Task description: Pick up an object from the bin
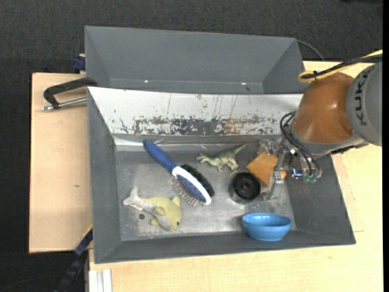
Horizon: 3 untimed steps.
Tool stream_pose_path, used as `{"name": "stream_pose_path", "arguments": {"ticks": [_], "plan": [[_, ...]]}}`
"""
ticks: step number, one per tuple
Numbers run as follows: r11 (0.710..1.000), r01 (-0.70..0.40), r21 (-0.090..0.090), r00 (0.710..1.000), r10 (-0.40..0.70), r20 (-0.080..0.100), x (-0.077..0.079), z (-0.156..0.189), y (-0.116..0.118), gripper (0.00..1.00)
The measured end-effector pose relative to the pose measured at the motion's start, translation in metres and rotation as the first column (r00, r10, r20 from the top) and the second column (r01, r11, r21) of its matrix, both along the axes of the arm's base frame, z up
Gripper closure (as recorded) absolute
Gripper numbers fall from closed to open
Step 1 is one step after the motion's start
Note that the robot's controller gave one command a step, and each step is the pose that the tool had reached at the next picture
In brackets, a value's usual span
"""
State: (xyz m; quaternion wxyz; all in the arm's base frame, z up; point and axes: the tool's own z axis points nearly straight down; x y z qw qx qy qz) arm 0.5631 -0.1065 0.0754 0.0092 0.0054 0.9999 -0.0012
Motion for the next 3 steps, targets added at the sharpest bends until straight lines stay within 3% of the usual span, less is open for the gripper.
{"name": "stream_pose_path", "arguments": {"ticks": [1,2,3], "plan": [[1.0,-0.003,0.003,1.0,0.003,-0.011,-0.003,-0.003,0.002,1.0],[0.965,-0.262,-0.001,0.965,0.262,-0.007,0.015,0.055,0.003,1.0],[0.963,-0.268,-0.004,0.963,0.268,-0.003,0.009,0.165,0.005,1.0]]}}
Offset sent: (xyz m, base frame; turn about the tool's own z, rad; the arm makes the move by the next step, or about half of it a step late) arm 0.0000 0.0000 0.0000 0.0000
